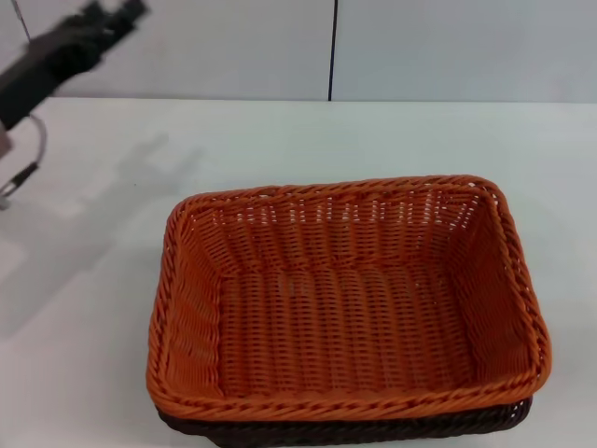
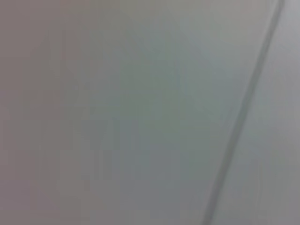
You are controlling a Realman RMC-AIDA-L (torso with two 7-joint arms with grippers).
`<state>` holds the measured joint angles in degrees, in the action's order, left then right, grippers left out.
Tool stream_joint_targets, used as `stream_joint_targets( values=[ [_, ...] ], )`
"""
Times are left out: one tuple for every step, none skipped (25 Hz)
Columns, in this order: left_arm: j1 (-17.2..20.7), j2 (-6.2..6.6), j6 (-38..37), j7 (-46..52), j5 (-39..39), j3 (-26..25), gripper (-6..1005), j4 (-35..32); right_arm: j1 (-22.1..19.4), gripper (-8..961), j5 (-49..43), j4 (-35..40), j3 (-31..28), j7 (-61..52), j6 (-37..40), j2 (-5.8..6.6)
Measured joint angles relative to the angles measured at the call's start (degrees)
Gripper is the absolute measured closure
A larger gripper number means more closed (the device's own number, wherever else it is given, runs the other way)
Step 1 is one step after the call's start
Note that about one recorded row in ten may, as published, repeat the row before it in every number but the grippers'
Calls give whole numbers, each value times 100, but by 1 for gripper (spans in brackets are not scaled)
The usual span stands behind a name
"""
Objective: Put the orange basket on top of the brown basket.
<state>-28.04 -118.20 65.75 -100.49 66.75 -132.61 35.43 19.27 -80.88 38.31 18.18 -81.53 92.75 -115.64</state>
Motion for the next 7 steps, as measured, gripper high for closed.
stream_joint_targets(
  values=[
    [0,0,0,0,0,0,175,0,-86,108,330,-137,-173,590,-24,-132],
    [0,0,0,0,0,0,175,0,-142,108,587,-280,-289,1094,-36,-220],
    [195,-8,473,-1276,-1538,-6,175,-711,-184,108,889,-527,-409,1606,-46,-288],
    [214,-1,598,-1471,-1748,-7,175,-852,-213,108,1170,-826,-501,2073,-51,-323],
    [229,2,704,-1643,-1913,-9,175,-951,-215,108,1356,-1081,-545,2336,-76,-309],
    [258,4,823,-1842,-2096,-10,175,-1058,-211,108,1507,-1293,-588,2520,-117,-291],
    [302,-4,959,-2080,-2306,-11,175,-1164,-188,108,1653,-1491,-629,2663,-177,-267]
  ],
)
